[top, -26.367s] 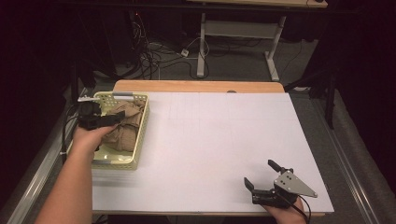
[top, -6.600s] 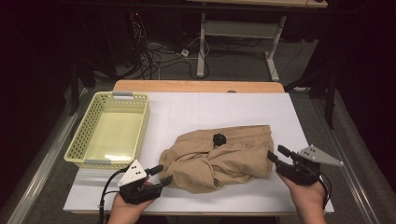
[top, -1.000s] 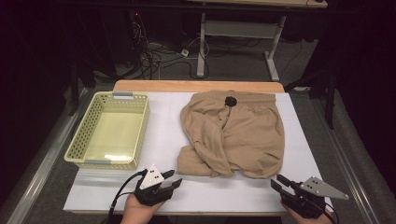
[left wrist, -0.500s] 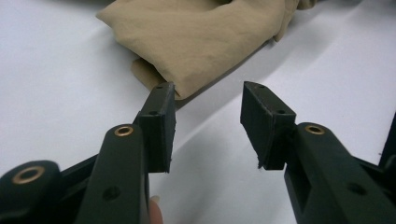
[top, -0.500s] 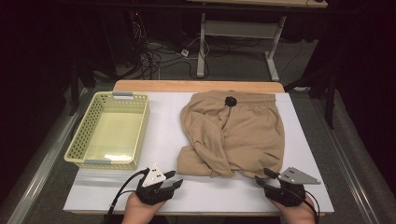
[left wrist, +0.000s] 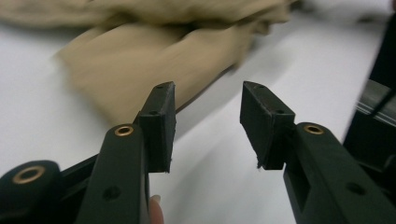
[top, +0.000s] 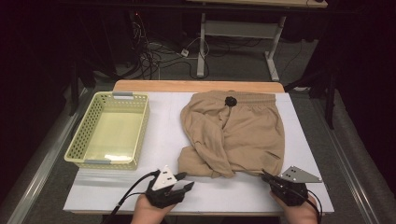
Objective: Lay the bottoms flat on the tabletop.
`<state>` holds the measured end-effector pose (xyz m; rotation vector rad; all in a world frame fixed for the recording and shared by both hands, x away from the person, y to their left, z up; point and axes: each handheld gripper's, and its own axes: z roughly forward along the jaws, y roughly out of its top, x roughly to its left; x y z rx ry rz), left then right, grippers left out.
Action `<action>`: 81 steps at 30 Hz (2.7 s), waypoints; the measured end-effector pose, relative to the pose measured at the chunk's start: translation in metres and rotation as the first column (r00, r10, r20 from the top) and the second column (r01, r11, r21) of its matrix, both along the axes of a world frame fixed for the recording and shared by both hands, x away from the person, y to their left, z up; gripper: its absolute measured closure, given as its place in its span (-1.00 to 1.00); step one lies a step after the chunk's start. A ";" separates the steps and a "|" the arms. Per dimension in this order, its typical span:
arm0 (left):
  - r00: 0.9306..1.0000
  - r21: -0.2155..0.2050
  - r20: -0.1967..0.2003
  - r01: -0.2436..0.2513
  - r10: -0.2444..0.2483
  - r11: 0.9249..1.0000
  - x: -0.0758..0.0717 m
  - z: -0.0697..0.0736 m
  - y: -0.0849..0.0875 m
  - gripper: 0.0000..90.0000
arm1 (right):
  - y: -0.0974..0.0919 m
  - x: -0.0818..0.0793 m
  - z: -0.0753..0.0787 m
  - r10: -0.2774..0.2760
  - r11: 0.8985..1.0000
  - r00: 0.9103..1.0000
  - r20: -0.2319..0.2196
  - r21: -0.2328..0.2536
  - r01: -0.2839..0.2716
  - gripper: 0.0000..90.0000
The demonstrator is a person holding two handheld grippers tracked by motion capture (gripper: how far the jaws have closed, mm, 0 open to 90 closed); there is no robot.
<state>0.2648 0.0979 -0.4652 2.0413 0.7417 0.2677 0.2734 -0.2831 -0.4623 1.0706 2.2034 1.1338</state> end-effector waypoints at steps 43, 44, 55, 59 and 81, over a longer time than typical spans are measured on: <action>0.984 -0.111 0.043 -0.166 0.172 0.980 0.012 0.014 0.071 0.89 | -0.011 -0.005 -0.005 0.001 1.000 1.000 -0.011 0.026 -0.001 0.98; 0.984 -0.108 0.035 -0.171 0.175 0.979 0.011 0.009 0.074 0.89 | -0.011 -0.004 -0.005 0.001 1.000 1.000 -0.012 0.026 -0.001 0.98; 0.974 0.066 0.000 -0.224 0.225 0.972 0.022 -0.018 0.085 0.89 | -0.012 -0.004 -0.007 0.008 1.000 1.000 -0.021 0.022 -0.007 0.98; 0.976 0.069 0.006 -0.218 0.218 0.973 0.021 -0.018 0.085 0.84 | -0.011 -0.006 -0.008 0.008 1.000 1.000 -0.023 0.018 -0.007 0.98; 0.977 0.068 -0.051 -0.204 0.207 0.977 0.027 -0.020 0.086 0.66 | -0.078 -0.022 0.006 -0.145 0.986 0.989 0.012 0.088 0.143 0.98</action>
